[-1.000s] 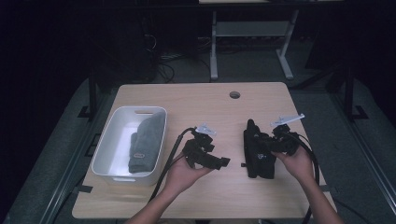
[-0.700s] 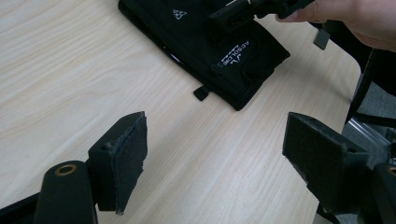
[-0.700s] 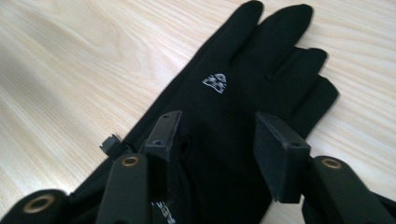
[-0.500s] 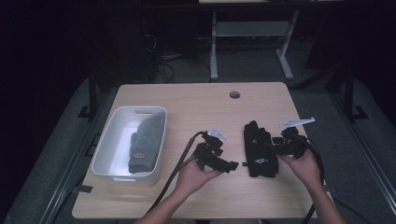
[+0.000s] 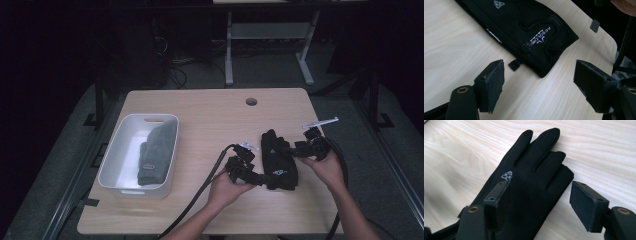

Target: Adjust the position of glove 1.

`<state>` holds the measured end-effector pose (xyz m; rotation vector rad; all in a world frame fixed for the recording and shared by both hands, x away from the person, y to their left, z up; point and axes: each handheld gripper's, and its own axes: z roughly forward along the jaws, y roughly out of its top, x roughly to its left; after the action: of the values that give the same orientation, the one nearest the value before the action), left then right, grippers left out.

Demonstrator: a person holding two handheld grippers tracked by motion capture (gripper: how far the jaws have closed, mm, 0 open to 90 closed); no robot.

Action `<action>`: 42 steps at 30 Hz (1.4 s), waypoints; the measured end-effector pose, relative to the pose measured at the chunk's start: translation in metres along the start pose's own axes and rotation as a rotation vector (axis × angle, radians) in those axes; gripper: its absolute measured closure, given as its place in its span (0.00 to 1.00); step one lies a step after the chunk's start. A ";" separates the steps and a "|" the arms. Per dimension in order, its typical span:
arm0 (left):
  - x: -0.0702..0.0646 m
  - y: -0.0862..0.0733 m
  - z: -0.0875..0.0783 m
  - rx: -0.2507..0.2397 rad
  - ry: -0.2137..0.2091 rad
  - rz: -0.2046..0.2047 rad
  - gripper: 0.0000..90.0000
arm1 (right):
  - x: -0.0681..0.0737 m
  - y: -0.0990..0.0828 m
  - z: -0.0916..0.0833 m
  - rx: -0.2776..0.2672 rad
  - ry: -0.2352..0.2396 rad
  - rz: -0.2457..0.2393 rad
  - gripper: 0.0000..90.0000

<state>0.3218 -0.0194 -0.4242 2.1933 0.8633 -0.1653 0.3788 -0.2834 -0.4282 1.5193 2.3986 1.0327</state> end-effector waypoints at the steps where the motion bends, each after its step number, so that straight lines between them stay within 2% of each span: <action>1: -0.001 0.000 0.004 0.001 -0.010 -0.014 0.27 | -0.001 0.001 0.001 -0.002 0.001 0.000 0.37; 6: 0.000 0.000 0.021 0.027 -0.037 -0.050 0.30 | -0.007 0.002 0.011 0.011 0.009 0.012 0.37; 8: 0.000 0.000 0.028 0.038 -0.060 -0.074 0.32 | -0.009 0.002 0.014 0.019 0.010 0.016 0.37; 14: -0.004 -0.001 0.040 0.093 -0.084 -0.075 0.44 | -0.016 0.001 0.022 0.031 0.005 0.034 0.39; 18: -0.002 -0.001 0.044 0.105 -0.076 -0.091 0.47 | -0.019 0.001 0.027 0.036 0.016 0.050 0.42; 20: -0.001 0.000 0.045 0.113 -0.058 -0.086 0.52 | -0.019 0.001 0.029 0.037 0.019 0.053 0.44; 23: 0.000 0.000 0.049 0.109 -0.050 -0.106 0.60 | -0.021 0.001 0.032 0.042 0.022 0.061 0.45; 25: 0.001 0.001 0.049 0.108 -0.044 -0.117 0.60 | -0.022 0.001 0.032 0.043 0.022 0.071 0.45; 27: 0.001 0.002 0.048 0.107 -0.026 -0.117 0.55 | -0.023 0.001 0.031 0.034 0.020 0.073 0.45; 30: 0.000 0.003 0.049 0.106 -0.015 -0.104 0.57 | -0.023 0.002 0.032 0.037 0.021 0.069 0.46; 33: -0.001 0.005 0.051 0.116 -0.001 -0.078 0.64 | -0.023 0.002 0.034 0.053 0.028 0.082 0.49; 36: 0.000 0.008 0.054 0.132 0.002 -0.057 0.74 | -0.024 0.002 0.035 0.056 0.041 0.081 0.56; 42: 0.005 0.010 0.056 0.140 -0.025 -0.066 0.87 | -0.024 0.000 0.035 0.053 0.057 0.077 0.71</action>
<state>0.3400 -0.0604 -0.4598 2.2879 0.9357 -0.2930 0.4059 -0.2861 -0.4610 1.6337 2.4419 1.0498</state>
